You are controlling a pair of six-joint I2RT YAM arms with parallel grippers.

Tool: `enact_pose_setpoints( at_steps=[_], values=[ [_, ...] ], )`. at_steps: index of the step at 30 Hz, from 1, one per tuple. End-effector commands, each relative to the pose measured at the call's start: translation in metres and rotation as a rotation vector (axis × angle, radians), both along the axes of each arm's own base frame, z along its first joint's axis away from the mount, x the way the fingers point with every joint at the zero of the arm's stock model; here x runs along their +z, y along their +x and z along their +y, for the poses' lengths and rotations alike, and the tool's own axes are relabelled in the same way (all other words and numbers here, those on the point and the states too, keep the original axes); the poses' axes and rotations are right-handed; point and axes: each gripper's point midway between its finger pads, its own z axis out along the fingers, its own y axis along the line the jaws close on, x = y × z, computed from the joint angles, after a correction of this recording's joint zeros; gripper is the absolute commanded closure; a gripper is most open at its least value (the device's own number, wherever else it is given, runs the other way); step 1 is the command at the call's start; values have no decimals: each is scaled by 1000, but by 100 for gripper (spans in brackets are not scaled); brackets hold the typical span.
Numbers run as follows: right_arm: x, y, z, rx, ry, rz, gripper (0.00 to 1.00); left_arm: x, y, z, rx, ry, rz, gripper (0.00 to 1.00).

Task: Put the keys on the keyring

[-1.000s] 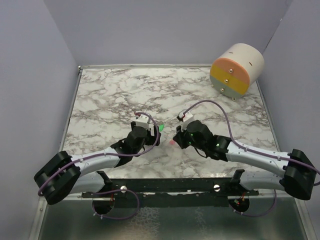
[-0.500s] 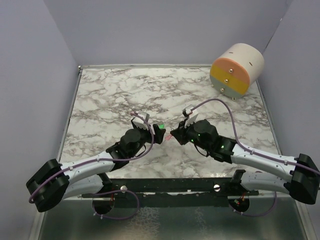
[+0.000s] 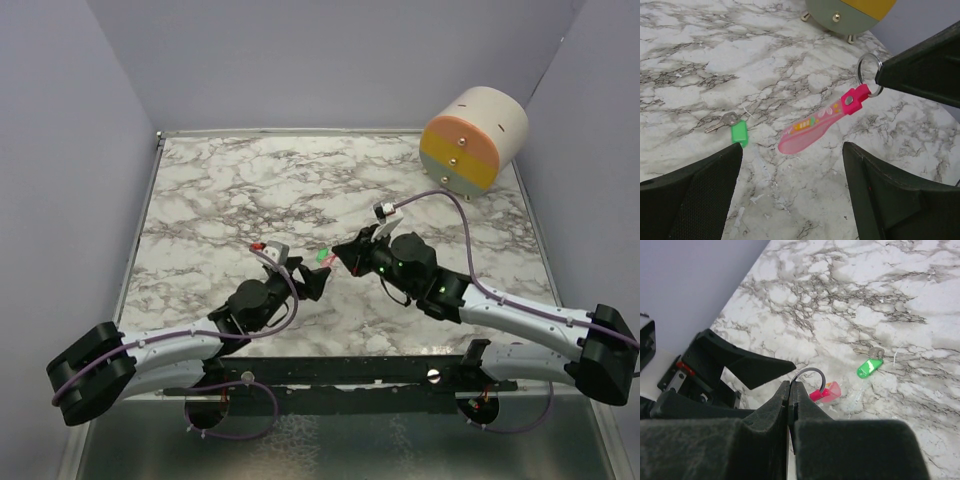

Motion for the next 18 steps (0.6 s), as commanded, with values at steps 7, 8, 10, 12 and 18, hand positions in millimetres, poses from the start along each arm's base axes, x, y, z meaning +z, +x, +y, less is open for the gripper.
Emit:
enact_pose_setpoints(
  at_steps=[7,8,10,12,18],
  values=[
    [29,13,9,-88,201,17,99,51,0,15,77,-210,-183,17],
    [30,13,10,-85,211,18,99,52,1,15,80,-213,-191,17],
    [30,14,13,-84,222,30,99,53,2,14,85,-209,-199,17],
    [30,13,17,-73,230,36,99,54,4,12,87,-208,-206,17],
    [29,12,23,-54,245,50,99,55,9,5,88,-212,-222,17]
  ],
)
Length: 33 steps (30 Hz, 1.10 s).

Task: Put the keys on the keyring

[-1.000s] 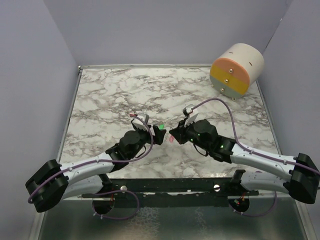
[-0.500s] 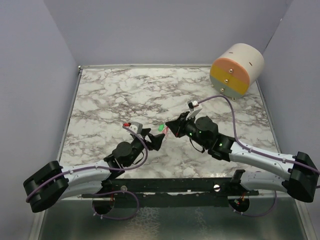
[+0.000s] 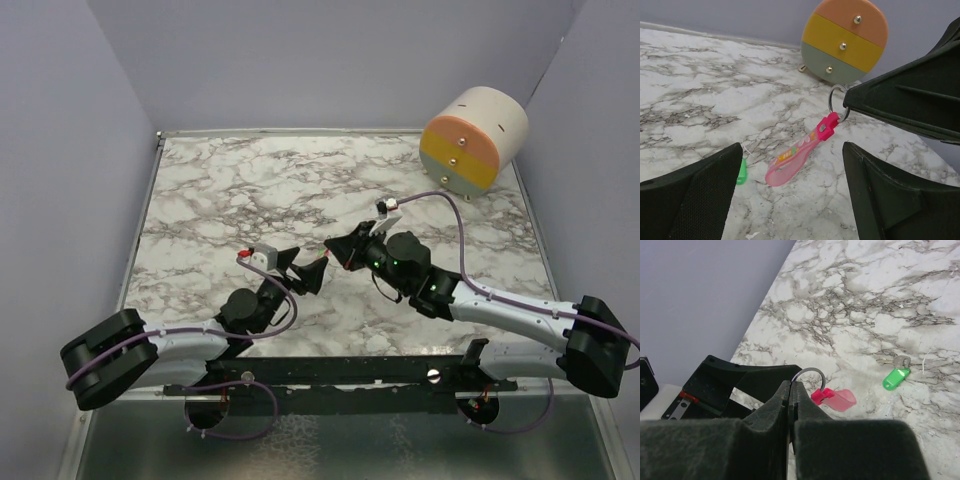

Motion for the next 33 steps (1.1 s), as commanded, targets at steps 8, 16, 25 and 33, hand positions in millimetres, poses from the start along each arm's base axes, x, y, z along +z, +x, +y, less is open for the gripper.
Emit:
enact_pose_setpoints(
  at_steps=[8,16,25,33],
  values=[
    [16,-3,10,30,74,-7,99,28,10,-13,15,-58,-95,17],
    [13,-7,12,49,81,5,99,34,13,-23,5,-65,-132,28],
    [10,-9,9,47,80,19,99,37,16,-22,23,-75,-161,38],
    [4,-12,8,54,76,35,99,40,16,-16,49,-80,-185,39]
  ],
)
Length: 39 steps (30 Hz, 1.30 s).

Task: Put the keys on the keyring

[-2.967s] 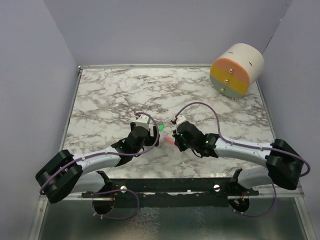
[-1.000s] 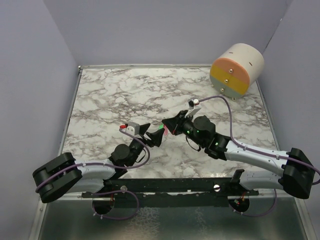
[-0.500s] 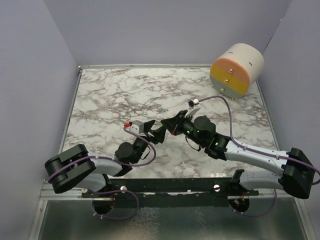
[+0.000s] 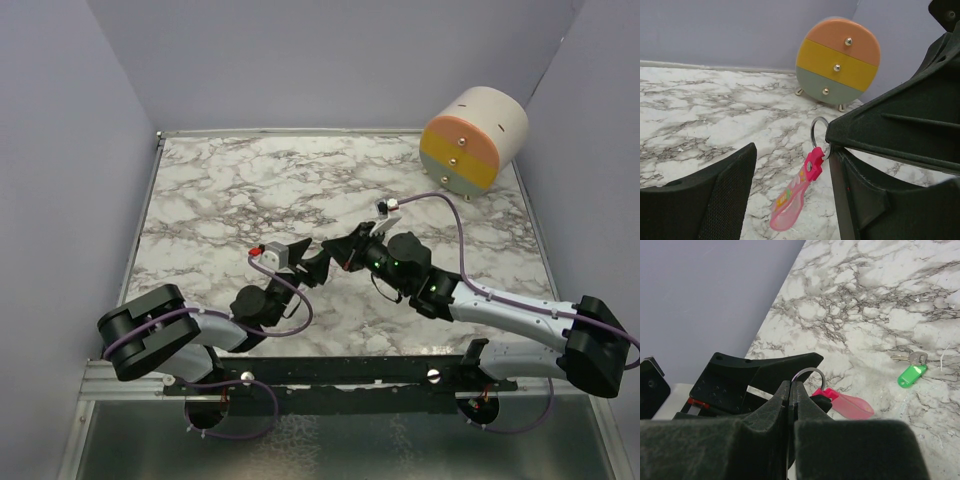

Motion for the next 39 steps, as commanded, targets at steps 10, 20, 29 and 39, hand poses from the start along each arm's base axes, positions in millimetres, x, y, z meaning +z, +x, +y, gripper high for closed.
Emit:
enact_pose_setpoints(
  at_steps=[10,20,29,39],
  values=[
    [3,-8,1,24,29,9,99,19,-1,4,18,-62,-57,75],
    [13,-7,-11,-8,20,-19,85,16,-4,13,38,-36,-67,100],
    [17,-4,-25,-49,-22,-52,85,19,-9,10,2,-18,-81,100],
    [10,3,-51,-112,-192,-130,71,15,-26,-1,-113,51,-97,100]
  ],
)
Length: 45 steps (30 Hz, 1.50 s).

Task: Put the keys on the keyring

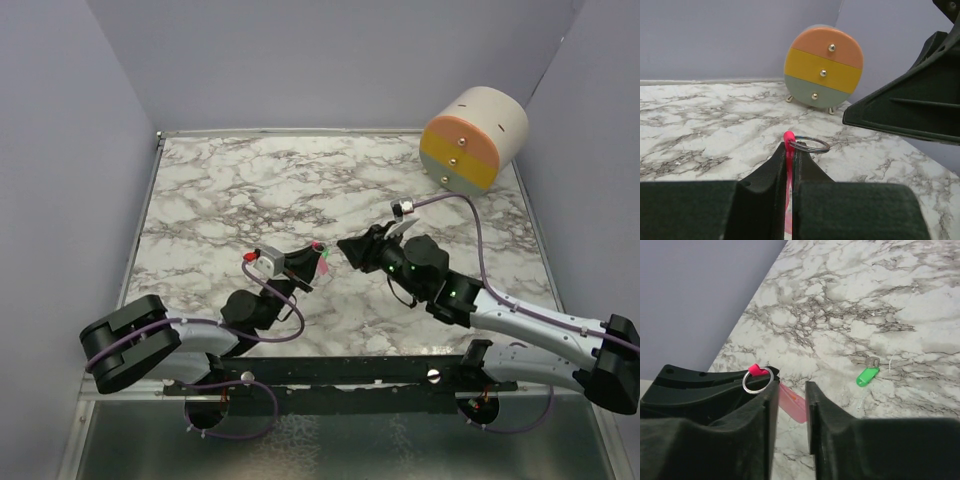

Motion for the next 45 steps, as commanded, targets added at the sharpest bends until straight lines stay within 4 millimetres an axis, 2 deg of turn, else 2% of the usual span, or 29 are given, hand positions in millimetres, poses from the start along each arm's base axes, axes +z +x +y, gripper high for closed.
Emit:
enact_pose_setpoints(
  at_steps=[1,4,6,18,33,45],
  values=[
    [0,4,-16,-39,-104,-58,64,-2,-14,-6,-83,48,-33,100],
    [-1,2,-15,-12,-141,-80,45,-6,-19,-8,-112,80,-38,100],
    [-1,0,-12,14,-152,-92,40,-7,-21,-8,-122,96,-43,100],
    [-22,-24,7,249,-274,-160,39,-20,-19,-10,-120,178,7,100],
    [-64,-31,10,304,-340,-78,39,-20,-17,-12,-117,193,25,100],
    [-61,-19,5,222,-332,-82,38,-20,-27,-18,-187,184,19,100]
  ],
)
